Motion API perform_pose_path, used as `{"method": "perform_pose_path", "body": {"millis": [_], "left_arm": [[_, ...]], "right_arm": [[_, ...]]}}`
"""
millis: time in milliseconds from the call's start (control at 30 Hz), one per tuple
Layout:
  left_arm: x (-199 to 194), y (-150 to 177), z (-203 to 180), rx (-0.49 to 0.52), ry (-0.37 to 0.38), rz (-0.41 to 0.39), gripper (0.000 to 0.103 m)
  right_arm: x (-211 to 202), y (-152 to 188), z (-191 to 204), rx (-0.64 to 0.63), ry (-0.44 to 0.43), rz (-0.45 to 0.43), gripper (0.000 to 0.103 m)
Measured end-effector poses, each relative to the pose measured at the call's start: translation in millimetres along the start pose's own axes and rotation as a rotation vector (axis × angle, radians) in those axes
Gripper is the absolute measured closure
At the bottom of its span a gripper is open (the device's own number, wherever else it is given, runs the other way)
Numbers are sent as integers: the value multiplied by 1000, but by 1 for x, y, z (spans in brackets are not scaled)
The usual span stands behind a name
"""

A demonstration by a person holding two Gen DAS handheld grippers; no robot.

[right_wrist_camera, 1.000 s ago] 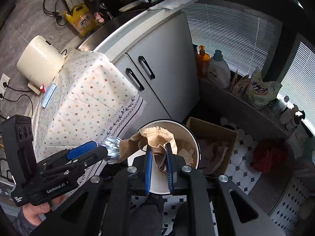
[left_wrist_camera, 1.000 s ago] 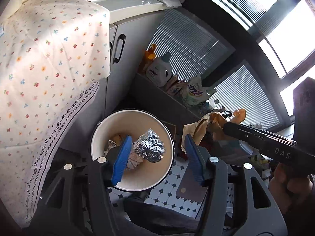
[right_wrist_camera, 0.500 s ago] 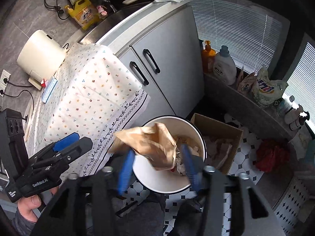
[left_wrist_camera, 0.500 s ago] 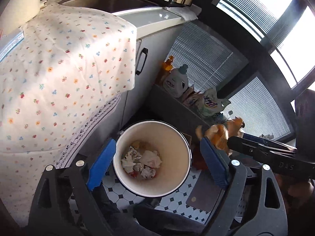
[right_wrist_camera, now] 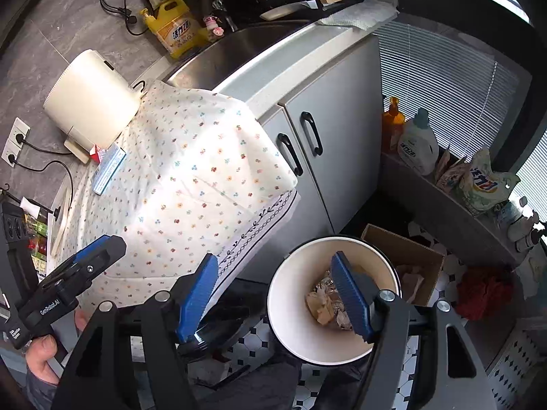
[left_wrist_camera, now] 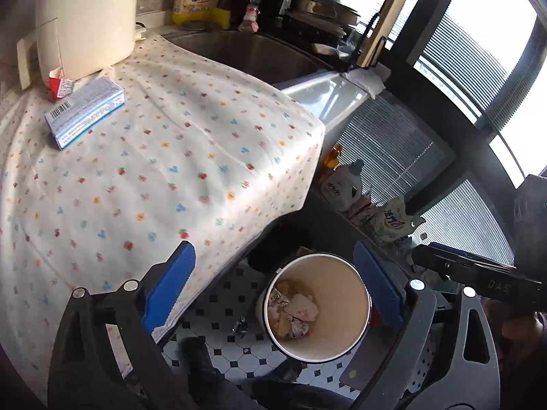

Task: Collect trash
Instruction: 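Carry the foil ball and brown paper over the bin and open both tools, then move both tools back up to the remaining items on the counter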

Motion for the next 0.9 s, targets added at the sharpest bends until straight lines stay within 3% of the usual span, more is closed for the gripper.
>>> {"method": "perform_pose_path", "body": {"millis": [133, 367, 900], "left_arm": [[-14, -21, 26, -7, -29, -54, 7], [-35, -52, 76, -28, -78, -127, 6], [-52, -107, 193, -54, -135, -201, 6]], "right_arm": [[5, -12, 29, -25, -9, -28, 28], [12, -34, 75, -60, -2, -101, 12], [75, -59, 210, -134, -101, -131, 11]]}}
Point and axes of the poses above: each gripper's, at about its wrist camera, not at the fingertips, and x roughly the way its jaws point, z to its left, y to its underside, the point moved 3 cm from there along x, roughly the way its jaws point, and after that the axes turned 12 degrees about -z, right-handed, at the moved point
